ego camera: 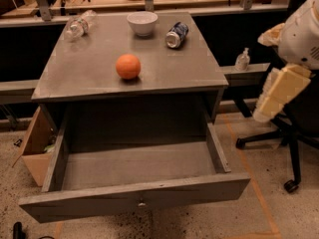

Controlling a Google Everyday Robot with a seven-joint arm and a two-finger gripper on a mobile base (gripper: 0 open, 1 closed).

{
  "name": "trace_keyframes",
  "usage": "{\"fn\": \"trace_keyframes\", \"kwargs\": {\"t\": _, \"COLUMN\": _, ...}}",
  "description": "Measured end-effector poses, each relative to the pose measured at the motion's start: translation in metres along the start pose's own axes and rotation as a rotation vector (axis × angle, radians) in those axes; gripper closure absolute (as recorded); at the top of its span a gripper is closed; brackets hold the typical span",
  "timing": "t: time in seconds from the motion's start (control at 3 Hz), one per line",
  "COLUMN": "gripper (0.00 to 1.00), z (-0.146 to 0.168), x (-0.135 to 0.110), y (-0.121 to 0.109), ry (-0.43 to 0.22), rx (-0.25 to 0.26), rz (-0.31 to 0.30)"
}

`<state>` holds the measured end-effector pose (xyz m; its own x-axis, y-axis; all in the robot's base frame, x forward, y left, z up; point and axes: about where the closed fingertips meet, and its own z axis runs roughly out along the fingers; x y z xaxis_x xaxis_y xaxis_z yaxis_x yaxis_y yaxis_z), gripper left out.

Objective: Place orange into top drawer

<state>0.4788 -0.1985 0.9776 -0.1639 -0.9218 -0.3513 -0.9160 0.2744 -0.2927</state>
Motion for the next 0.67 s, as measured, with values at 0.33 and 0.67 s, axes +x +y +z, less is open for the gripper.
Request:
{"fn": "trace_keyframes", "kwargs": {"t": 0.33, "gripper": 0.0, "z": 0.039, "x": -0.046, "y": -0.047, "ry": -0.189, "rx": 0.037, "rz": -0.029}}
{"fn": "trace_keyframes", "kwargs": {"t": 0.67, "gripper": 0.0, "z": 0.088, "x": -0.089, "y": -0.082, "ry": -0.341, "rx": 0.024, "rz": -0.029}}
